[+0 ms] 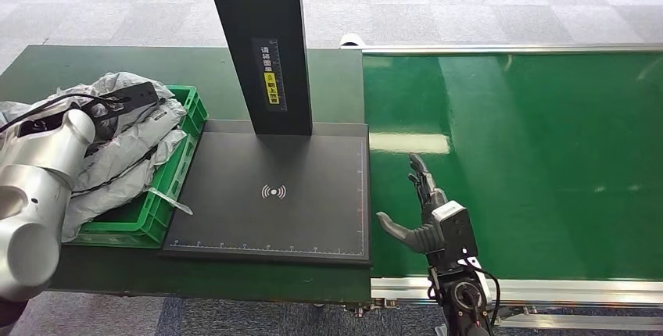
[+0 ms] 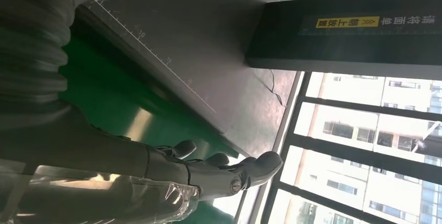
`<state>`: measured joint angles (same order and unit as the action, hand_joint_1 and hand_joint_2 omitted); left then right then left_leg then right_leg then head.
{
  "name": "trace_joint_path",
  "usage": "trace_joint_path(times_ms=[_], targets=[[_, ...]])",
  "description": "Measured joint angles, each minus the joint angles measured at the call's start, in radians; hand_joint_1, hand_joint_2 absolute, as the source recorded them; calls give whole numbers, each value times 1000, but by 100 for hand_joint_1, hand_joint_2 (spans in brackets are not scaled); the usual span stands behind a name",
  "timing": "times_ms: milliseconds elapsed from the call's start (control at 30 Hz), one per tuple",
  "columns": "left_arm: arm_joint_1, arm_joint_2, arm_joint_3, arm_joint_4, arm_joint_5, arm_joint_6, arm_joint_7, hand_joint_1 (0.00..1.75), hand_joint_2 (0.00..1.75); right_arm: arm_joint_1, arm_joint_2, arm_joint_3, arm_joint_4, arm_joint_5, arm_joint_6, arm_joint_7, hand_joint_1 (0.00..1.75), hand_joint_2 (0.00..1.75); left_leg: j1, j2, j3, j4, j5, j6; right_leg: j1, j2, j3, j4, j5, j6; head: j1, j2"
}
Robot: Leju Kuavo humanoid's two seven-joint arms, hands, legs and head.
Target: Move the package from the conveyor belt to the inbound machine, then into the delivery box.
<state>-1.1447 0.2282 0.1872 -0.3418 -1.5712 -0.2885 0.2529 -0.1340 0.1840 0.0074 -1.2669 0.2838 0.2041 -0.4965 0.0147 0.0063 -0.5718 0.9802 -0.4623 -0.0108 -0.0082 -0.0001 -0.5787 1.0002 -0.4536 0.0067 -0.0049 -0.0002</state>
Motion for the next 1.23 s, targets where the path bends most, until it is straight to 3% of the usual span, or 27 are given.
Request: trace_joint_path(times_ms=[67,500,833,933,1033,1133,1233], targets=[[-1,-6,-6,-2,2,24,0,0,0,0,2,-3,-1,4,0,4,0,175,0,0,0,0,0,0,0,0,0,0,0,0,0,0],[-1,-29,-10,-26,10,104,-3,0,0,0,16,-23,-11,15,0,18,0,175,0,0,0,0,0,0,0,0,0,0,0,0,0,0],[-1,-51,-13,-72,65,229,-52,0,0,19,18,-28,-31,18,5,18,0,175,0,0,-1,0,0,0,0,0,-1,0,0,0,0,0],[3,-53,-12,-91,82,305,-71,0,0,22,18,-28,-34,18,5,18,0,175,0,0,-1,0,0,0,0,0,-1,0,0,0,0,0],[14,-58,-5,-129,136,456,-128,0,0,25,18,-29,-39,16,5,18,0,175,0,0,-1,0,0,0,0,0,-1,0,0,0,0,0],[32,-70,13,-190,256,625,-256,0,0,26,18,-27,-42,13,4,18,0,175,0,0,-1,0,0,0,0,0,-1,0,0,0,0,0],[53,-88,37,-260,422,684,-404,0,0,26,19,-22,-43,10,0,17,0,175,0,0,-2,0,0,0,0,0,-1,0,0,0,0,0]])
